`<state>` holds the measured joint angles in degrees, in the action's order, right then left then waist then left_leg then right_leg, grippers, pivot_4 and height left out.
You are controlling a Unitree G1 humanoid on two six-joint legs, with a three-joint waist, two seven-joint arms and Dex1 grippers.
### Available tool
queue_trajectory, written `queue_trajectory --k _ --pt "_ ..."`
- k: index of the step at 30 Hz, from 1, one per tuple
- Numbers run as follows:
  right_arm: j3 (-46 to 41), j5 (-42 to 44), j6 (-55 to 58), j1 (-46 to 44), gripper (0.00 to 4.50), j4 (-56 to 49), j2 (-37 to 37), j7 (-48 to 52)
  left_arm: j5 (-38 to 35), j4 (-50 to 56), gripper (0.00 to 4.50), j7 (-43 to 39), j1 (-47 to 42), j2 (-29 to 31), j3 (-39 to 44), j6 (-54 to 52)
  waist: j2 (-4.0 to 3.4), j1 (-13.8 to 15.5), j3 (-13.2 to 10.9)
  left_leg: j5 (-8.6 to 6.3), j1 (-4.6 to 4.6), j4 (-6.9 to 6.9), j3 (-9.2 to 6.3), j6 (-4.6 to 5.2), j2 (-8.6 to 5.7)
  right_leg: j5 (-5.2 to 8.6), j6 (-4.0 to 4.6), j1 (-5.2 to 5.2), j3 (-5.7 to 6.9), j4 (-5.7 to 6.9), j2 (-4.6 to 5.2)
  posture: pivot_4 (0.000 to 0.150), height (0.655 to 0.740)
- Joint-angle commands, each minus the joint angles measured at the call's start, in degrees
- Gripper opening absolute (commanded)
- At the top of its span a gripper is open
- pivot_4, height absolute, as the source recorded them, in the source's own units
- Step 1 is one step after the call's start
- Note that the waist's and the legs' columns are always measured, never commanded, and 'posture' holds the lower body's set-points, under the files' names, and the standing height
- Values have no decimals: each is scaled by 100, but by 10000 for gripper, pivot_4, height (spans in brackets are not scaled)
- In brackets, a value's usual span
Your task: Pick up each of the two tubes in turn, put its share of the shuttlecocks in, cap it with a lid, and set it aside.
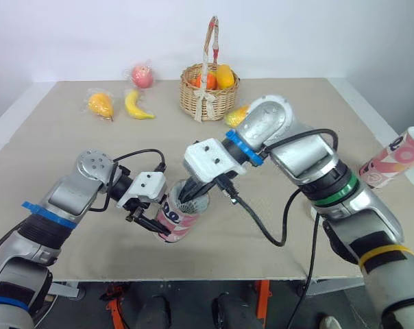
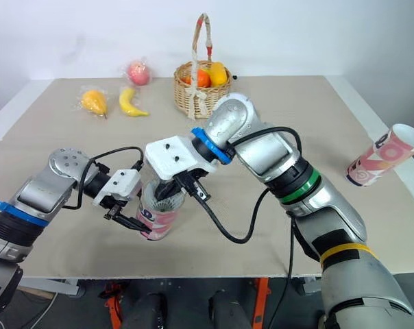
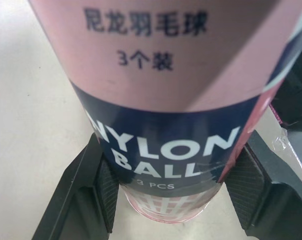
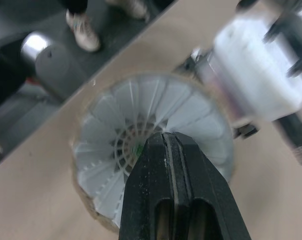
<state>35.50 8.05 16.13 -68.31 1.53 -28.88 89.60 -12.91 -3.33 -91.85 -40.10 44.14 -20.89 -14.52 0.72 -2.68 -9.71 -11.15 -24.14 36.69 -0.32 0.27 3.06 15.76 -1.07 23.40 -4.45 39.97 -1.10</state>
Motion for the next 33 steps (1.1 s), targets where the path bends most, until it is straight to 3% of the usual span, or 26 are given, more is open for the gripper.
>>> queue_trajectory --k 1,6,13,20,23,28,33 --pt "225 -579 -477 -43 937 186 -6 39 121 56 26666 58 36 112 55 -113 0 -2 0 0 6 0 0 0 0 2 1 -5 0 1 -1 1500 7400" --pt "327 -1016 -1110 -122 937 447 105 -59 91 110 26666 68 53 117 88 -200 0 -3 0 5 13 0 0 -1 5 -3 6 -5 0 6 -6 1500 7400" --pt "-373 -109 -463 -337 937 429 179 275 88 160 26666 114 60 102 90 -233 1 1 -1 13 10 -2 -1 -11 7 -6 7 -4 2 6 -5 1500 7400" --pt "-780 1178 -151 -889 937 526 -714 290 99 181 26666 155 82 73 81 -239 1 9 -9 14 4 -10 -2 -13 2 4 13 -1 6 6 3 1500 7400" --pt "-861 1260 -258 -899 937 596 -1067 290 105 193 26666 175 101 68 83 -238 0 7 -10 11 3 -18 0 -10 -7 11 21 2 5 6 10 1500 7400" --pt "-1346 1117 -370 -524 937 489 -1603 162 36 257 26666 343 185 -40 200 -178 1 11 -10 9 2 -21 -1 -7 -12 15 20 2 6 6 15 1500 7400" --pt "-2266 1254 60 655 937 -274 -2133 -560 -349 408 26666 756 406 -492 581 -61 1 52 -12 9 -3 -19 0 -7 -33 15 7 -2 6 4 40 1500 7400"
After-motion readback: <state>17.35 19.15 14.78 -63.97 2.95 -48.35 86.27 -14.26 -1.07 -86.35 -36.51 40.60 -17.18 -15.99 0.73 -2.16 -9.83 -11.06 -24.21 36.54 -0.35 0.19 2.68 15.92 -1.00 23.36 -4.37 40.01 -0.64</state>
